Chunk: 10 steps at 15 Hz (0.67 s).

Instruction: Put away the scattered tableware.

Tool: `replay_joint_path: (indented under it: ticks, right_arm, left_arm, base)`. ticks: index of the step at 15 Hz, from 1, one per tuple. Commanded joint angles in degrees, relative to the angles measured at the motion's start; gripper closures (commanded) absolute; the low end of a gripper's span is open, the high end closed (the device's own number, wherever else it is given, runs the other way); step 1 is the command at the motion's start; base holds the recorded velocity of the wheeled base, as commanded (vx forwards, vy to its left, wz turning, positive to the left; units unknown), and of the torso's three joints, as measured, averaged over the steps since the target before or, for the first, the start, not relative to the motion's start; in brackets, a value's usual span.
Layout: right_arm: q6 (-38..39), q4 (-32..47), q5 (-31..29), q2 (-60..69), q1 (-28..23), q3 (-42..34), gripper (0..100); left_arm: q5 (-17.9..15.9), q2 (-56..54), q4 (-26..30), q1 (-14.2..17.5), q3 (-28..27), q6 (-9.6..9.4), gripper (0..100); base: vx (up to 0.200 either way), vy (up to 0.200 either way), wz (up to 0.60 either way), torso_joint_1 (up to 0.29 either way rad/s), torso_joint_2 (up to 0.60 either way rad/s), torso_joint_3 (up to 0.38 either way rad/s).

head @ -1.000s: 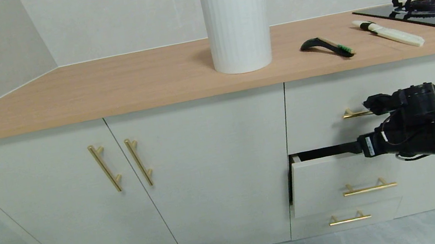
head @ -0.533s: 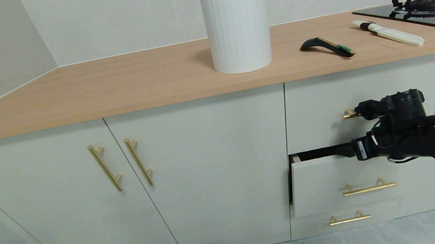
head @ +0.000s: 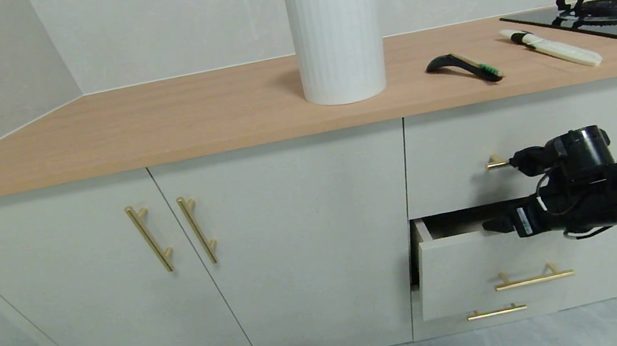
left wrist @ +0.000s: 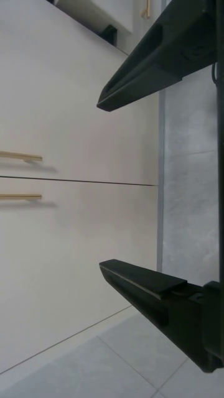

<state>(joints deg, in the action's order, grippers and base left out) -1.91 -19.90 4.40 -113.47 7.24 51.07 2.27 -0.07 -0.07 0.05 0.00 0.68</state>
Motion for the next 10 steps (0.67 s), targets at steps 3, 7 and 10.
replay_joint_path:
  ticks: [3,7,10]
  right_arm:
    - [-0.1,9.7,-0.1,8.1,0.1,0.2,0]
    - [-0.2,23.5,-2.6,15.3,2.8,0.0,0]
    - [-0.2,33.4,-3.6,19.6,3.8,-0.4,0]
  left_arm:
    - [0.0,0.1,0.0,0.0,0.0,0.02,0]
    - [0.0,0.1,0.0,0.0,0.0,0.02,0]
    - [0.0,0.1,0.0,0.0,0.0,0.02,0]
  base:
    - [0.0,0.0,0.0,0.0,0.0,0.0]
    - [0.0,0.0,0.0,0.0,0.0,0.0]
    - [0.0,0.0,0.0,0.0,0.0,0.0]
